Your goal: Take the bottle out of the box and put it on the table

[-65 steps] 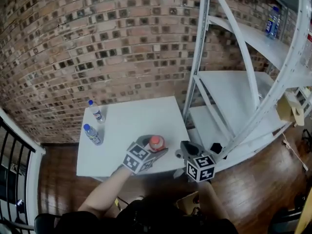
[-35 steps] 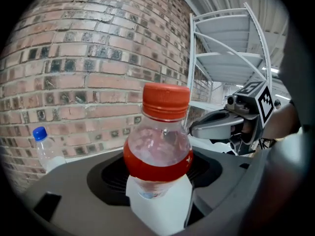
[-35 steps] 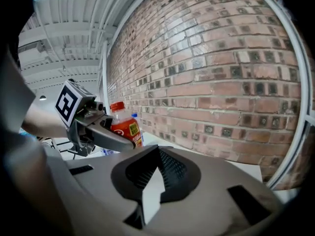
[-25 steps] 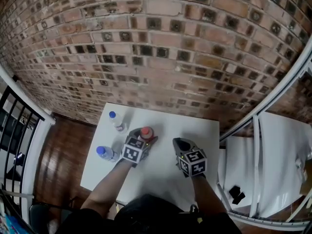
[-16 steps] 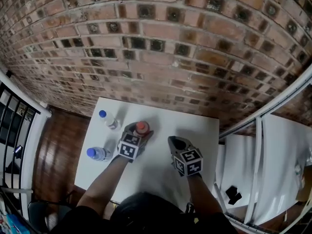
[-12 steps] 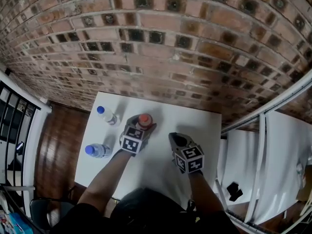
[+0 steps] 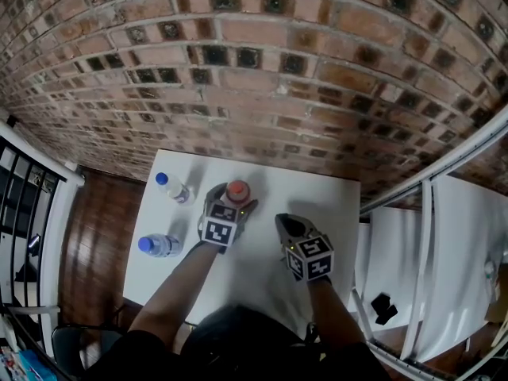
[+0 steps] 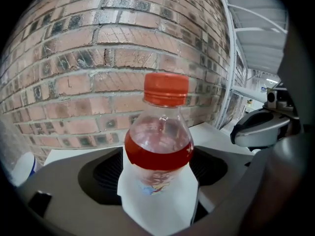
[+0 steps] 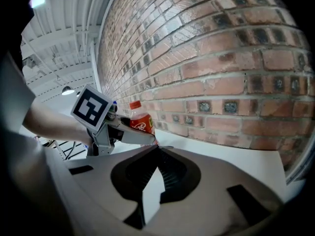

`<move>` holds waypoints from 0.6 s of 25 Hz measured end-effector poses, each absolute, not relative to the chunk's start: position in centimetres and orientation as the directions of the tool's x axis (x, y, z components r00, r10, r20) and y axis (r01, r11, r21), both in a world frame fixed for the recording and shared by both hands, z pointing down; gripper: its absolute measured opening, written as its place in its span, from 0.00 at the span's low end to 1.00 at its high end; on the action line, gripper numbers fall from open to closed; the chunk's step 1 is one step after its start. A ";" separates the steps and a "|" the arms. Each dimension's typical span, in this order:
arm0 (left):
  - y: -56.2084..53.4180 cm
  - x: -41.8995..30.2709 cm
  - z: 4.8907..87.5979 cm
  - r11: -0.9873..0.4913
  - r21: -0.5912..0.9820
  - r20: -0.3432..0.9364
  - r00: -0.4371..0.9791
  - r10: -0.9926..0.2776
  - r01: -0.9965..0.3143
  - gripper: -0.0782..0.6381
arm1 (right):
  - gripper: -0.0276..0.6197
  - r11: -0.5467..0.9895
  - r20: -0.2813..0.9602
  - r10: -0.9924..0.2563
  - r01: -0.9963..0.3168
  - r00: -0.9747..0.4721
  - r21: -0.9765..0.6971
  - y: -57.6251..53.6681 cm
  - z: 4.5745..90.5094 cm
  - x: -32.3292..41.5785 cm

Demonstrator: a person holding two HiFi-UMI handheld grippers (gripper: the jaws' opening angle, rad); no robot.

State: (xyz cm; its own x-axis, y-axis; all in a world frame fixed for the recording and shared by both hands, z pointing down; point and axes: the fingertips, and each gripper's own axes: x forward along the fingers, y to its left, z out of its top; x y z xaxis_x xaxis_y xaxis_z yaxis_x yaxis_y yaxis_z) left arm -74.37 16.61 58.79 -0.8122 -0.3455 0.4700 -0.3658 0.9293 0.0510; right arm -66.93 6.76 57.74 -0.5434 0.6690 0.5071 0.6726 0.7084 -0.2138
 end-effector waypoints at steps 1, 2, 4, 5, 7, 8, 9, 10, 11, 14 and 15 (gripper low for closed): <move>16.6 -74.2 58.6 0.929 0.062 0.468 -0.811 -0.350 -0.365 0.69 | 0.05 0.710 0.504 0.668 0.672 -0.547 -0.212 6.7 57.5 -66.9; 16.5 -74.0 58.4 0.928 0.071 0.466 -0.811 -0.355 -0.365 0.69 | 0.05 0.711 0.501 0.668 0.671 -0.550 -0.212 6.7 57.3 -66.8; 16.5 -73.4 58.0 0.927 0.075 0.469 -0.808 -0.358 -0.367 0.69 | 0.05 0.712 0.493 0.669 0.669 -0.556 -0.212 6.6 56.9 -66.6; 16.5 -73.1 57.7 0.927 0.077 0.467 -0.809 -0.358 -0.366 0.69 | 0.05 0.712 0.488 0.671 0.669 -0.559 -0.213 6.6 56.7 -66.4; 16.6 -72.5 56.8 0.930 0.098 0.451 -0.817 -0.359 -0.354 0.69 | 0.05 0.711 0.474 0.675 0.670 -0.565 -0.214 6.6 56.1 -65.9; 16.8 -72.2 56.1 0.931 0.114 0.439 -0.823 -0.360 -0.347 0.69 | 0.05 0.710 0.466 0.678 0.671 -0.569 -0.215 6.5 55.8 -65.7; 17.0 -71.9 55.5 0.931 0.127 0.428 -0.828 -0.362 -0.342 0.69 | 0.05 0.710 0.457 0.680 0.671 -0.573 -0.215 6.4 55.5 -65.4; 17.2 -71.6 55.0 0.932 0.131 0.420 -0.833 -0.362 -0.339 0.68 | 0.05 0.711 0.449 0.681 0.670 -0.579 -0.214 6.3 55.3 -65.2; 17.5 -71.3 54.6 0.934 0.126 0.414 -0.838 -0.356 -0.335 0.68 | 0.05 0.713 0.440 0.681 0.668 -0.586 -0.213 6.2 55.0 -65.0; 17.9 -69.8 53.7 0.943 0.131 0.409 -0.850 -0.333 -0.307 0.52 | 0.05 0.721 0.421 0.676 0.660 -0.604 -0.212 5.5 54.4 -64.1; 17.8 -69.1 53.4 0.944 0.147 0.404 -0.853 -0.331 -0.296 0.46 | 0.05 0.725 0.420 0.672 0.657 -0.610 -0.206 5.3 54.1 -63.5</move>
